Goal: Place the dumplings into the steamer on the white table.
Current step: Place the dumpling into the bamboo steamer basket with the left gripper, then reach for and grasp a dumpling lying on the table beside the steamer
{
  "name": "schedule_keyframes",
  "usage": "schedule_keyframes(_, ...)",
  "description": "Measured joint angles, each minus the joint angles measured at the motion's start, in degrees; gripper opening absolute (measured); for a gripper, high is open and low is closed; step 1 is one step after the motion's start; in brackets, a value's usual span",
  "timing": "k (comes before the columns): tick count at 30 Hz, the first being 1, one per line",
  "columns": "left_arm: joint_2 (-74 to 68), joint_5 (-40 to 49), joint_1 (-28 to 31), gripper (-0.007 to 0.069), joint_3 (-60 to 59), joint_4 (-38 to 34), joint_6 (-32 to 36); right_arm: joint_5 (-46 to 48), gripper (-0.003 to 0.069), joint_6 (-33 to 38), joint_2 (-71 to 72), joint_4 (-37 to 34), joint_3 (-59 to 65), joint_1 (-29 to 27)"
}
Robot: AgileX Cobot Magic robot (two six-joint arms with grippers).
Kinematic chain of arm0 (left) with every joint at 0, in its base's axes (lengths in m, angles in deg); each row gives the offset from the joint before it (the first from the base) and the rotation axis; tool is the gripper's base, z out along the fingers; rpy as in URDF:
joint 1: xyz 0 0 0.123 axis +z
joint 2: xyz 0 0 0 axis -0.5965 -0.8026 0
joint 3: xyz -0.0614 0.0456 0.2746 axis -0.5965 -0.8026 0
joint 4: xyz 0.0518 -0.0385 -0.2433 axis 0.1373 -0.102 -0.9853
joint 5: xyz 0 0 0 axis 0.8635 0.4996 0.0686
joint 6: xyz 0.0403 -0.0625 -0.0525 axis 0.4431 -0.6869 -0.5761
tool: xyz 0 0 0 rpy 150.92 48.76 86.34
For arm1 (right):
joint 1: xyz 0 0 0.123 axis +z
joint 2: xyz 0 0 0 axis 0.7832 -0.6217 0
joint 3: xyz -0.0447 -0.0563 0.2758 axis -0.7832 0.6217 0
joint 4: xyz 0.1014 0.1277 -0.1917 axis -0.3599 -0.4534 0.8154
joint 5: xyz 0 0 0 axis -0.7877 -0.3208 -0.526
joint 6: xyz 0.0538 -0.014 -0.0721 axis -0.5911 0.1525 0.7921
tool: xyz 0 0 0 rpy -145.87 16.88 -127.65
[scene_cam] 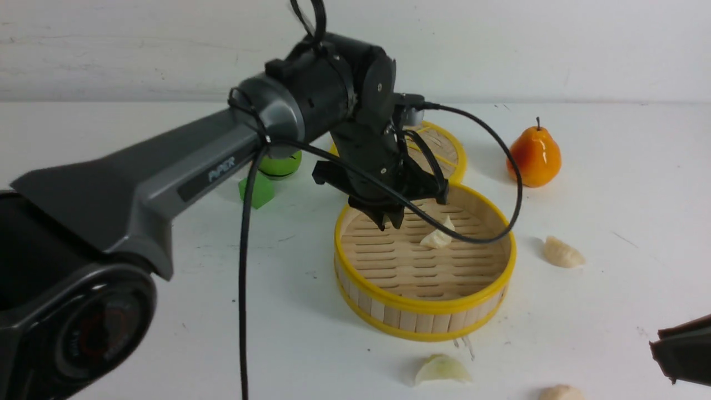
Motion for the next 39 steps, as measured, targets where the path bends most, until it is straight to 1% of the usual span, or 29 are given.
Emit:
schedule_keyframes(5,-3.0,-5.1,-0.1,0.0122,0.1,-0.4,-0.1,-0.1,0.0085,0.0,0.0,0.0,0.0,0.0)
schedule_keyframes(7,-3.8,-6.9,-0.1,0.0138,0.2,-0.4,-0.1,-0.2,0.0085,0.0,0.0,0.1,0.0,0.0)
schedule_keyframes(10,-4.6,-8.2,-0.1,0.0209,0.3,-0.4,-0.2,-0.3,0.0085,0.0,0.0,0.3,0.0,0.0)
schedule_keyframes(13,-4.7,-8.2,-0.1,0.0333,0.3,-0.4,-0.2,-0.3,0.0086,0.0,0.0,0.3,0.0,0.0)
schedule_keyframes(14,-4.7,-7.5,-0.1,0.0384,0.5,-0.4,-0.2,-0.3,0.0086,0.0,0.0,0.3,0.0,0.0)
schedule_keyframes(17,-4.7,-3.5,-0.1,0.0478,2.5,-0.4,-0.2,-0.3,0.0086,0.0,0.0,0.3,0.0,0.0)
schedule_keyframes(19,-4.0,1.3,-0.1,0.0513,4.9,-0.3,0.5,-0.3,0.0085,0.5,0.0,0.3,-0.1,0.0)
schedule_keyframes(22,-0.8,8.7,-0.1,0.0524,9.2,-0.3,3.6,0.3,0.0071,1.8,-0.6,0.4,-1.2,0.0)
schedule_keyframes(26,6.9,11.7,-0.1,0.0491,11.5,-0.1,7.3,2.6,0.0025,3.0,-3.2,0.6,-4.1,0.5)
schedule_keyframes(29,15.2,12.2,-0.1,0.0416,9.4,0.4,8.1,4.6,-0.0006,5.1,-6.1,1.6,-6.0,4.2)
schedule_keyframes(30,16.4,12.3,-0.1,0.0416,9.1,0.4,8.1,4.7,-0.0007,5.3,-6.5,1.7,-6.2,4.9)
schedule_keyframes(31,21.0,12.4,-0.1,0.0356,6.0,0.6,8.1,5.3,-0.0008,6.9,-7.9,3.1,-6.6,8.1)
schedule_keyframes(32,23.9,12.4,-0.1,0.0327,3.5,0.7,8.3,5.5,-0.0008,7.5,-8.7,4.1,-6.7,10.2)
schedule_keyframes(33,24.5,12.4,-0.1,0.0311,2.3,0.7,8.3,5.6,-0.0008,7.8,-9.1,4.6,-6.7,11.0)
schedule_keyframes(34,26.8,12.4,-0.1,0.028,0.4,0.9,8.3,5.6,-0.0008,8.1,-9.8,6.1,-6.8,12.6)
schedule_keyframes(35,31.4,12.4,-0.1,0.0216,-5.4,1.4,8.4,5.6,-0.0008,8.2,-11.1,8.0,-6.8,15.2)
schedule_keyframes(39,42.3,12.3,-0.1,0.0085,-23.0,2.7,8.2,3.8,-0.0008,8.2,-15.2,11.7,-6.9,19.5)
